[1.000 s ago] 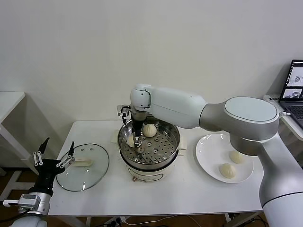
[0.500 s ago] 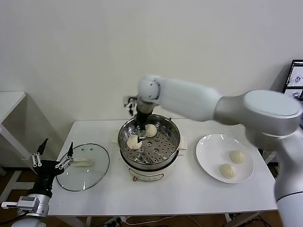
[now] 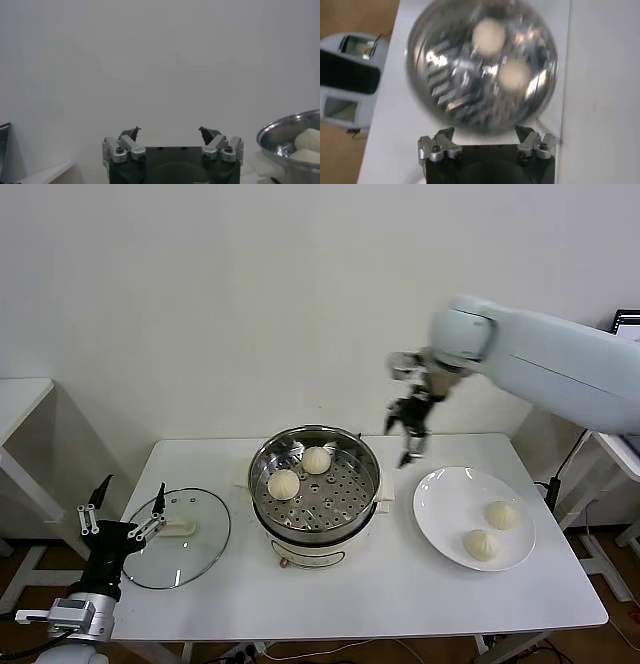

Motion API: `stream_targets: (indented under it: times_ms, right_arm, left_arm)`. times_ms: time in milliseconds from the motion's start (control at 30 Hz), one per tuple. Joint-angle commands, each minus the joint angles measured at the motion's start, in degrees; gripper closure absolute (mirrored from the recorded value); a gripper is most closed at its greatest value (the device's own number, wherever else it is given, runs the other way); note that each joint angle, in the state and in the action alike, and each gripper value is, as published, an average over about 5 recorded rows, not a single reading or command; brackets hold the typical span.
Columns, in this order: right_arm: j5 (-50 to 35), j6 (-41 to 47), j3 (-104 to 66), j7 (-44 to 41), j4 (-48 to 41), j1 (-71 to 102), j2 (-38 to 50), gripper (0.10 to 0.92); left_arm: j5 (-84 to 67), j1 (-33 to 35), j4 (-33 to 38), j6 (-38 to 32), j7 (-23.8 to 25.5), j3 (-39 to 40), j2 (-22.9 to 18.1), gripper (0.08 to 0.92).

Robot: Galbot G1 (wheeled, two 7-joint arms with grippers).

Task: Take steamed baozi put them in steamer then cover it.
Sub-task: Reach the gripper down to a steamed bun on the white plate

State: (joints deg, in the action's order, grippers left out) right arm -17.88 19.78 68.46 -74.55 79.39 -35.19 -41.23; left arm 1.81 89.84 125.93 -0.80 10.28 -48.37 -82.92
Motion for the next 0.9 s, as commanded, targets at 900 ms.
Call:
stream_targets:
  times_ms: [900]
  right_arm:
    - [29.8, -11.0, -37.2, 1.7, -7.5, 46.5, 9.5, 0.203]
  left_arm:
    - [2.2, -0.3, -1.2, 0.0, -0.8, 3.8, -0.2, 0.177]
